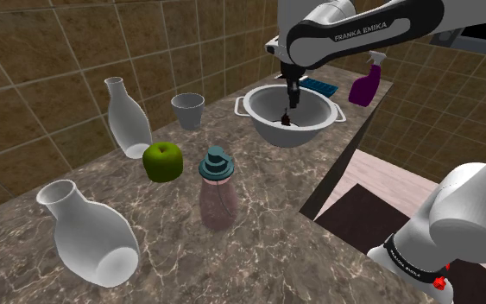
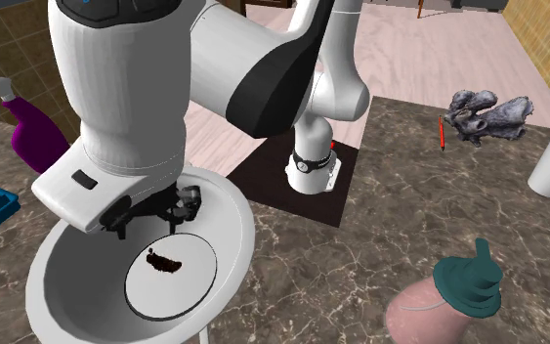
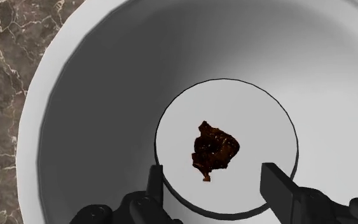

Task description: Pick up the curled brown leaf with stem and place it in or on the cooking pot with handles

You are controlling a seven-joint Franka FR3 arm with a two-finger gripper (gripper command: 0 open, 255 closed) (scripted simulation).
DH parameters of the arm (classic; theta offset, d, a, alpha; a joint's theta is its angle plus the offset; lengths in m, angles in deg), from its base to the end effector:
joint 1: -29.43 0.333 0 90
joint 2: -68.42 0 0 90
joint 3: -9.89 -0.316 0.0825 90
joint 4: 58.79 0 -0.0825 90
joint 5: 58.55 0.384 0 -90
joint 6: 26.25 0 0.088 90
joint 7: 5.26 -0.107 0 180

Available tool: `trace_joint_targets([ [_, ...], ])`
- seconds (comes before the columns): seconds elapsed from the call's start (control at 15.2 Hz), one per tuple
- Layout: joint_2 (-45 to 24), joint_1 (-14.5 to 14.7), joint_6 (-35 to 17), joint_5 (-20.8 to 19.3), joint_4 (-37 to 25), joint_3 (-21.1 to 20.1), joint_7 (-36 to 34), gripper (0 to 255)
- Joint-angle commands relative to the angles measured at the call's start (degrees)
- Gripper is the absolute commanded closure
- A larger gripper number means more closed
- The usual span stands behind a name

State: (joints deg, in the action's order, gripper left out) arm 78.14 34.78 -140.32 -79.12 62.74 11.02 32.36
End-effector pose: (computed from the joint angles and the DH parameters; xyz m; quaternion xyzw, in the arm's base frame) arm 0.5090 0.0154 0.4924 0.8943 0.4165 -0.0281 0.1615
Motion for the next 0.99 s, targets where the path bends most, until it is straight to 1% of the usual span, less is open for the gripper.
trace_joint_targets([
  [0.0,0.0,0.0,0.0,0.0,0.0,0.0,0.0,0],
  [0.2,0.0,0.0,0.0,0.0,0.0,0.0,0.0,0],
  [0.46,1.4,0.95,7.09,1.06,-5.42,-1.24,0.49,0],
  [0.92,1.4,0.94,7.09,1.06,-5.42,-1.25,0.5,0],
])
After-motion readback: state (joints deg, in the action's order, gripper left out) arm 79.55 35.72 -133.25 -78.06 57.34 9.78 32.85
